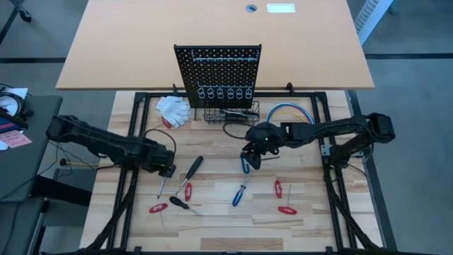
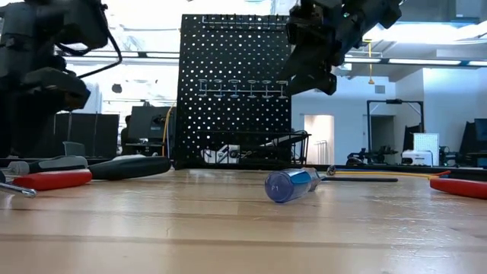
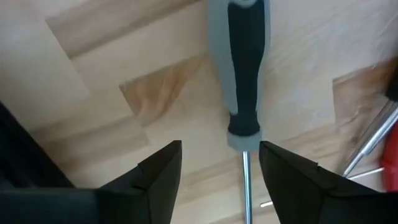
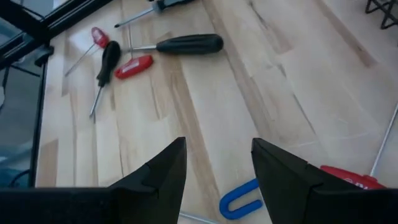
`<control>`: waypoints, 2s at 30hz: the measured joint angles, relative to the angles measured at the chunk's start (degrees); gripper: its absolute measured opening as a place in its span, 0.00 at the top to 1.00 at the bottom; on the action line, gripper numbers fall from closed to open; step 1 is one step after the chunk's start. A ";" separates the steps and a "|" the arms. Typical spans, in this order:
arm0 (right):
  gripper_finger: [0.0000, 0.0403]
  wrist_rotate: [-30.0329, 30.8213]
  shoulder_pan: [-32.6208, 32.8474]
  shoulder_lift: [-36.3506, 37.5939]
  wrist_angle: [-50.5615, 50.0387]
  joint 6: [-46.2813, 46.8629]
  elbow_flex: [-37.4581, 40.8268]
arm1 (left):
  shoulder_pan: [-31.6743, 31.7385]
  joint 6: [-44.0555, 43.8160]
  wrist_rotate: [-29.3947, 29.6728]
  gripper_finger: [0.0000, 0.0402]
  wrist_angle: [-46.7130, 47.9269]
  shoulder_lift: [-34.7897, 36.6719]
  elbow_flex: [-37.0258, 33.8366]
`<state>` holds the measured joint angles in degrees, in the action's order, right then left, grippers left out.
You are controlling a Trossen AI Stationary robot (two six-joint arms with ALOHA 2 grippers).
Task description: Hang tools onto peg board
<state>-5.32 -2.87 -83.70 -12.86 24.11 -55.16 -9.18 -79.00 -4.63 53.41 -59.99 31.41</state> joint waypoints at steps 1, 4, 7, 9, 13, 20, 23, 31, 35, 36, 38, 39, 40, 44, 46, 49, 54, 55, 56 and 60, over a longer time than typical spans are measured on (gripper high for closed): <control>0.54 0.24 -0.01 0.00 0.00 -0.18 0.00 | -0.59 -0.52 -0.68 0.48 -0.19 0.00 -0.44; 0.54 0.69 -0.28 0.00 0.07 0.54 0.00 | -2.17 -1.86 -2.62 0.48 -0.07 -0.02 -2.24; 0.54 0.70 -0.32 0.00 -0.02 -0.80 0.00 | -2.88 -3.28 -1.64 0.48 -1.22 -0.02 -3.70; 0.54 0.70 -0.43 0.00 -0.12 -1.96 0.00 | -3.00 -3.52 -1.22 0.48 -2.67 -0.02 -4.51; 0.54 0.71 -1.46 0.00 -0.13 -1.74 0.00 | -3.02 -2.41 0.09 0.50 -4.42 0.00 -6.31; 0.54 0.61 -1.36 0.02 -2.35 -1.31 0.00 | -3.08 -1.05 0.50 0.59 -4.01 0.09 -6.20; 0.54 0.59 -0.32 0.02 -4.68 0.43 0.00 | -4.45 -2.12 0.81 0.60 -1.96 1.26 -3.76; 0.54 0.67 2.98 0.02 -6.34 0.90 0.00 | -16.82 -10.34 8.60 0.61 -6.44 3.56 -0.78; 0.54 2.47 3.93 0.02 -6.21 0.92 0.00 | -21.44 -17.09 14.24 0.61 -6.34 1.77 -1.68; 0.54 2.65 4.07 0.02 -6.13 0.92 0.00 | -21.86 -18.51 14.62 0.61 -6.32 1.27 -2.00; 0.54 2.66 4.07 0.02 -5.83 0.92 0.00 | -22.36 -20.56 15.15 0.61 -7.11 -0.36 -2.49; 0.54 2.66 4.02 0.02 -5.84 0.90 0.00 | -22.54 -20.90 15.31 0.61 -8.15 -1.35 -2.73; 0.54 2.66 3.91 0.02 -5.86 0.90 0.00 | -22.73 -20.73 15.43 0.61 -9.13 -2.26 -2.77; 0.54 2.69 3.42 0.02 -5.86 0.92 0.00 | -22.91 -19.17 15.48 0.61 -12.99 -6.99 -2.77; 0.54 2.74 3.37 0.02 -5.86 0.91 0.00 | -22.91 -19.31 15.61 0.64 -13.75 -9.29 -2.51; 0.54 2.77 3.37 0.02 -5.76 0.90 0.00 | -22.89 -20.08 15.81 0.73 -13.25 -11.81 -2.37; 0.54 2.58 3.39 0.85 -1.49 0.90 0.00 | -22.78 -19.96 18.50 0.97 -11.32 -10.75 -0.76; 0.54 2.50 3.39 1.57 -0.13 0.91 0.00 | -22.74 -16.97 21.58 0.97 -10.82 -10.33 0.44; 0.54 2.40 3.35 2.38 1.27 0.97 -0.14 | -22.64 -14.11 24.44 0.97 -10.18 -9.07 1.99; 0.54 2.23 1.89 5.59 4.38 1.34 -2.63 | -20.92 -3.15 33.54 0.99 -8.04 -5.57 9.17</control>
<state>-3.09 -0.98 -78.11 -8.48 25.45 -57.79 -30.10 -82.15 28.91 45.37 -65.56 40.58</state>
